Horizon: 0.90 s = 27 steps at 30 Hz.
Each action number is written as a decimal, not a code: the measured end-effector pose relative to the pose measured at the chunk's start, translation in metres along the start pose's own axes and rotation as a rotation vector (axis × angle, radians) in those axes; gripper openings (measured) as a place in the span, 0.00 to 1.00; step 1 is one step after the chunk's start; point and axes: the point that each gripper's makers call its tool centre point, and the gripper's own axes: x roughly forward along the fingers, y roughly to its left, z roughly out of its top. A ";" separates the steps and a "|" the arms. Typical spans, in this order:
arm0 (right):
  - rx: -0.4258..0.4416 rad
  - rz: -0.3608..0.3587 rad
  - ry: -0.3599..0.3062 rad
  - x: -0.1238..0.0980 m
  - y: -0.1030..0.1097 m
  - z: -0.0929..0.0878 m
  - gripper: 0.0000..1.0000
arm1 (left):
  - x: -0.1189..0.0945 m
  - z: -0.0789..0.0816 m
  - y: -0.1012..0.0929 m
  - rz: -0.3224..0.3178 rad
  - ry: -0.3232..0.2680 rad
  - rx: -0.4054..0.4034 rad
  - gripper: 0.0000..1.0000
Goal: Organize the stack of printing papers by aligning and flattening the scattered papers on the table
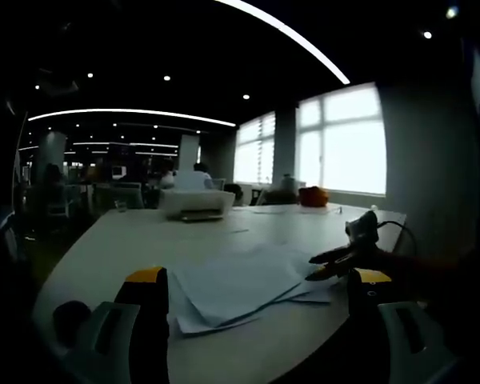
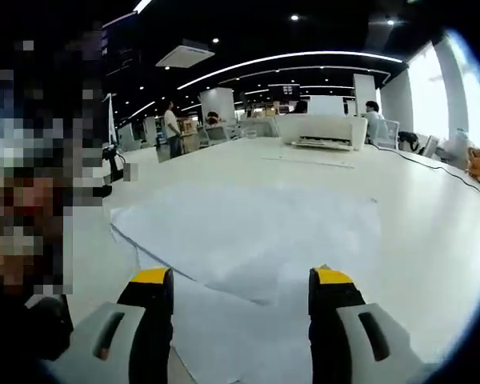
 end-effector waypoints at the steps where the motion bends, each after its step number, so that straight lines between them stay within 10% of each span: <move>1: -0.004 -0.003 0.002 0.001 0.000 0.000 0.62 | 0.000 0.000 0.000 0.000 0.000 -0.001 0.96; 27: -0.071 -0.059 0.025 0.012 -0.009 -0.006 0.32 | 0.000 -0.002 -0.002 -0.006 0.002 -0.006 0.95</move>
